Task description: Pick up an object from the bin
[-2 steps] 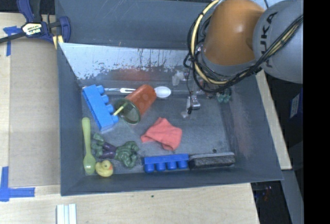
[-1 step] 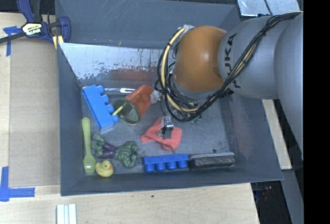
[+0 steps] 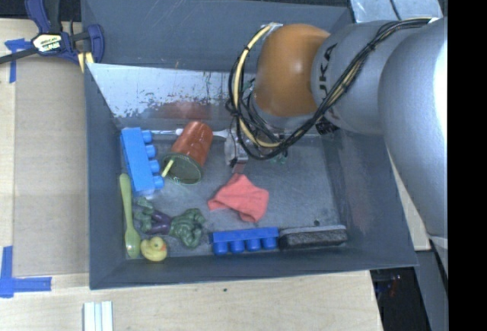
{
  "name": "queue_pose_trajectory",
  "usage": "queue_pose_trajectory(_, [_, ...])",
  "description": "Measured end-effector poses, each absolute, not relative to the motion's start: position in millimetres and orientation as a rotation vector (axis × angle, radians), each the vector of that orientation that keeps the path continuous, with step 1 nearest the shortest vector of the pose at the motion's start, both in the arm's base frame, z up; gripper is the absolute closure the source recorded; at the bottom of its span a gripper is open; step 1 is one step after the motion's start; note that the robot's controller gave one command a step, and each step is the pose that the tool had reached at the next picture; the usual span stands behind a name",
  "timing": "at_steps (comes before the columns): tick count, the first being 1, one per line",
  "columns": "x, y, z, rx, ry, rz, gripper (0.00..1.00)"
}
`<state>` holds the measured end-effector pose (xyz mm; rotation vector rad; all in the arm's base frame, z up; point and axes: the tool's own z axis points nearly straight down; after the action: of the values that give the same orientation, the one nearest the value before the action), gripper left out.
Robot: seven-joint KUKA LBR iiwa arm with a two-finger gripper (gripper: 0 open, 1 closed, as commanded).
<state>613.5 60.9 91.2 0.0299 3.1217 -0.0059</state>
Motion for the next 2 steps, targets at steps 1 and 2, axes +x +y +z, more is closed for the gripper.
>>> queue_pose_trajectory(1, [613.6,61.0,91.2,0.029,3.122,-0.006,1.0])
queue_pose_trajectory(2, [620.3,70.3,99.0,0.034,3.117,-0.005,1.0])
